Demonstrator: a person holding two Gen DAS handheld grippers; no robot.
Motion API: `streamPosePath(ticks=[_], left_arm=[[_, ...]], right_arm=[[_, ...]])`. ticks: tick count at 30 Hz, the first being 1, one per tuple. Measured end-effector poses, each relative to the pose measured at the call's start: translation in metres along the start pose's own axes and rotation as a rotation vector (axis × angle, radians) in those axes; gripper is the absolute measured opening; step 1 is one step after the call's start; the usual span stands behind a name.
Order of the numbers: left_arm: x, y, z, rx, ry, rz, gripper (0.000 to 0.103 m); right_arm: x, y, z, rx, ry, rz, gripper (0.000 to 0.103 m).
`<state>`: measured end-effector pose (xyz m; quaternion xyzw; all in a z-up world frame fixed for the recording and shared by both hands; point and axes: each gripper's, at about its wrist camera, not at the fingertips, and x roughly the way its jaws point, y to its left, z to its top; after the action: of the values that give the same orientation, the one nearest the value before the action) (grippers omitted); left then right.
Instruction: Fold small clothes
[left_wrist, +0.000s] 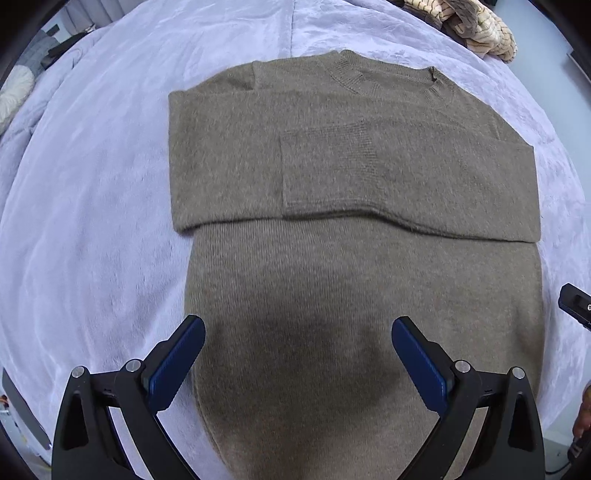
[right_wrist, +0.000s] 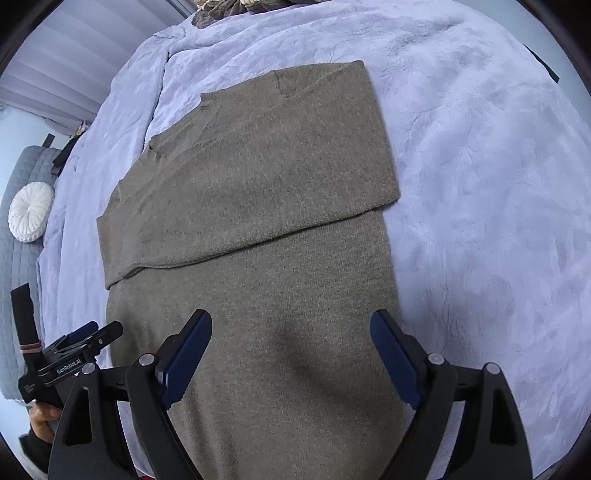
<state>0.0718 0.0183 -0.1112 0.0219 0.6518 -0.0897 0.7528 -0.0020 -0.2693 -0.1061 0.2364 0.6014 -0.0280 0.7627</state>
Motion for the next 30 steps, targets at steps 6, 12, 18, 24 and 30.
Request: streamPosePath(ticks=[6,12,18,24,30], left_arm=[[-0.008,0.002,-0.021,0.010,0.019,0.004,0.102],[-0.018,0.003,-0.053,0.032,0.041,0.014,0.102],[-0.023,0.013,-0.094,0.029,0.077,0.022,0.102],[-0.027,0.033,-0.129,-0.008,0.117,-0.073,0.102],[-0.017,0.059,-0.160,-0.035,0.187,-0.213,0.102]], right_arm=[[-0.004,-0.010,-0.016,0.072,0.033,0.071,0.090],[-0.014,-0.022,-0.042,0.133,0.057,0.122,0.090],[-0.018,-0.036,-0.071,0.187,0.087,0.136,0.090],[-0.015,-0.047,-0.095,0.218,0.129,0.132,0.090],[-0.016,-0.065,-0.111,0.218,0.176,0.078,0.090]])
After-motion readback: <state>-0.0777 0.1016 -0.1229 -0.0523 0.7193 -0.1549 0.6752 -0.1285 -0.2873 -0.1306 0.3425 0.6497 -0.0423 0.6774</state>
